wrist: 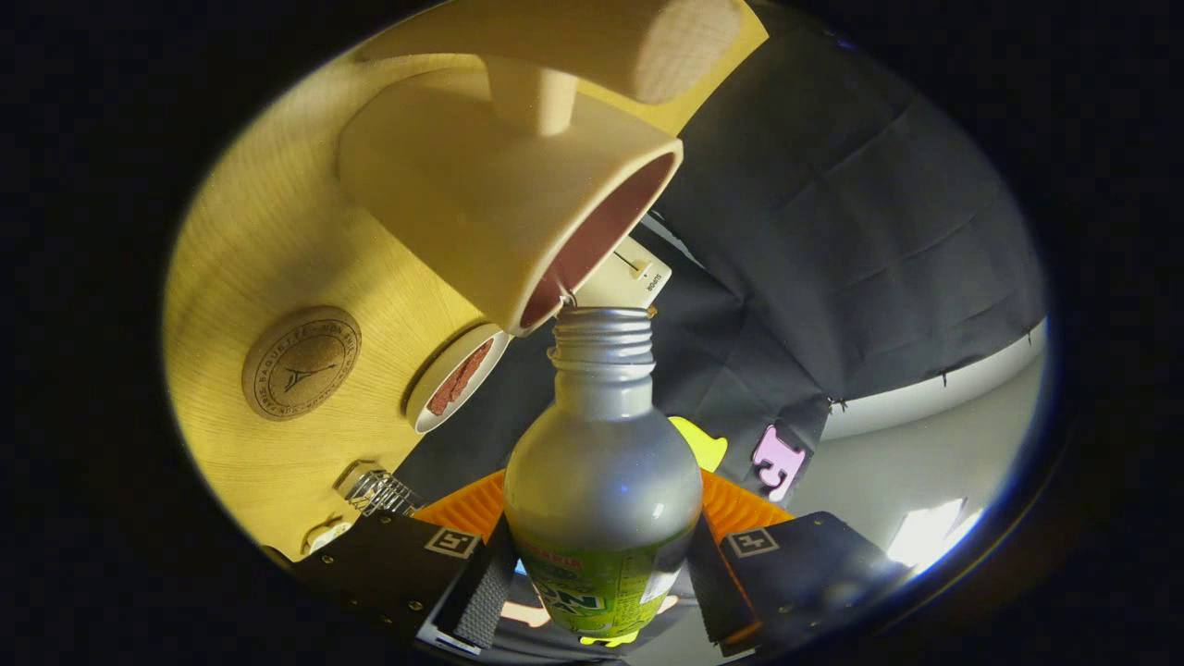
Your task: Take the bottle from table, then pour the juice into the cup, finally place the bottle on the coaster
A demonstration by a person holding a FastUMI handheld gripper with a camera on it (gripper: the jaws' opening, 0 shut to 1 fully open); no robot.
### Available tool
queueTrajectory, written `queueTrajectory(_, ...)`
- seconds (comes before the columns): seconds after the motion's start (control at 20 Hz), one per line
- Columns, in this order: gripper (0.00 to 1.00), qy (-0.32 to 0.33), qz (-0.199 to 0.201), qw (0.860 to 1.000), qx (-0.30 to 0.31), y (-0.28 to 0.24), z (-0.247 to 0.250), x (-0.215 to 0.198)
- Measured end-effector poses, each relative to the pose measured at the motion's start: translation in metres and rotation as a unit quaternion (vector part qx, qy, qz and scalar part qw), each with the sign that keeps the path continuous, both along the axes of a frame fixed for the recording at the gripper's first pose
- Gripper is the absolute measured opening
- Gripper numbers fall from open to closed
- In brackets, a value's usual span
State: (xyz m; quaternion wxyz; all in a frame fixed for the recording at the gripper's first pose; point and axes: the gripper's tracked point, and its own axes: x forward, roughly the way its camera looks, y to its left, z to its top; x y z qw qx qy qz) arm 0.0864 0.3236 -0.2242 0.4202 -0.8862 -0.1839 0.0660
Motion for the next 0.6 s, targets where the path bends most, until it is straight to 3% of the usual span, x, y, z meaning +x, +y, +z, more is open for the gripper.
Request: queueTrajectory(0.6,0.81,0.012,0.0,1.0,-0.005,0.0041,-0.0077,-0.0012)
